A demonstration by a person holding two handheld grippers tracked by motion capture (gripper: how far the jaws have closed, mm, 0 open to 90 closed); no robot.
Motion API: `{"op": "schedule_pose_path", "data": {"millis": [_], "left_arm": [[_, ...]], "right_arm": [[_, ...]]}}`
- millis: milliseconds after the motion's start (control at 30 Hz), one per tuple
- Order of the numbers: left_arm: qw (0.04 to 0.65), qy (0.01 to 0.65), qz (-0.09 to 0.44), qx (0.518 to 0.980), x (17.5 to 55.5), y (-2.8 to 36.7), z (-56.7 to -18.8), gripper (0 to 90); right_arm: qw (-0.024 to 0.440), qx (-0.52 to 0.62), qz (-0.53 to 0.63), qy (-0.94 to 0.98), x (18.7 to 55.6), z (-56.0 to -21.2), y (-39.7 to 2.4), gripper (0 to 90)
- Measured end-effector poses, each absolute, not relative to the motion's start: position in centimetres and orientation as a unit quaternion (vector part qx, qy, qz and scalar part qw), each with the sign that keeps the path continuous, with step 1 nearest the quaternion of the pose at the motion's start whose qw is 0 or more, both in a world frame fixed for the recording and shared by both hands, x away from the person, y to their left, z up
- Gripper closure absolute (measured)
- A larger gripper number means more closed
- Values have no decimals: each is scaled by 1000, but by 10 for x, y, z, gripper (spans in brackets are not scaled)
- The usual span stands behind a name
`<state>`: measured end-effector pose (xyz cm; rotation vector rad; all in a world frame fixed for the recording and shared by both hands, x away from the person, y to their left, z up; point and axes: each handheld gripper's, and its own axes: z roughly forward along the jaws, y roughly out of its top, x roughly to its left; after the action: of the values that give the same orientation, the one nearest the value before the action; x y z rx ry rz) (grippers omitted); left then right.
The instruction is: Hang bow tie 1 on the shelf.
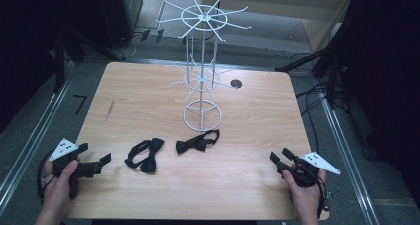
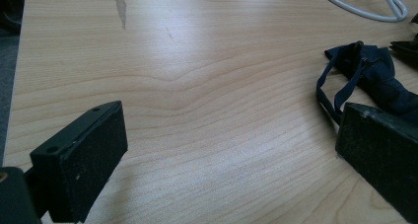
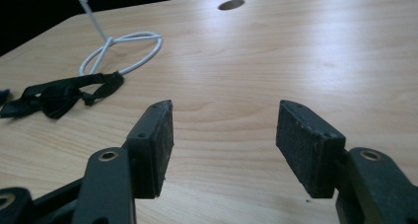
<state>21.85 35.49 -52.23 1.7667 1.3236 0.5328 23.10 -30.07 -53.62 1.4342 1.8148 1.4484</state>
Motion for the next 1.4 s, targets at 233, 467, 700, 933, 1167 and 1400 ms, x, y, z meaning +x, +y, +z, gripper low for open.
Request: {"op": "schedule_pose_path", "data": {"millis": [233,467,700,933,1167,1400], "left_arm": [[423,527,211,706,219,355,-523,0],[422,527,212,706,219,355,-523,0],[423,528,211,706,219,355,-523,0],[423,528,210,706,219,355,-523,0],[425,528,209,705,219,356,-523,0],[425,528,210,705,219,356,-523,0]], "right_arm": [[213,482,516,675,233,-531,-277,401],[225,471,507,686,232,-526,-266,403],[229,447,503,703,234,-518,-248,402],[231,433,502,712,235,-513,-234,402],[220,417,510,720,240,-507,-214,389],[214,406,512,726,244,-504,-196,371]]}}
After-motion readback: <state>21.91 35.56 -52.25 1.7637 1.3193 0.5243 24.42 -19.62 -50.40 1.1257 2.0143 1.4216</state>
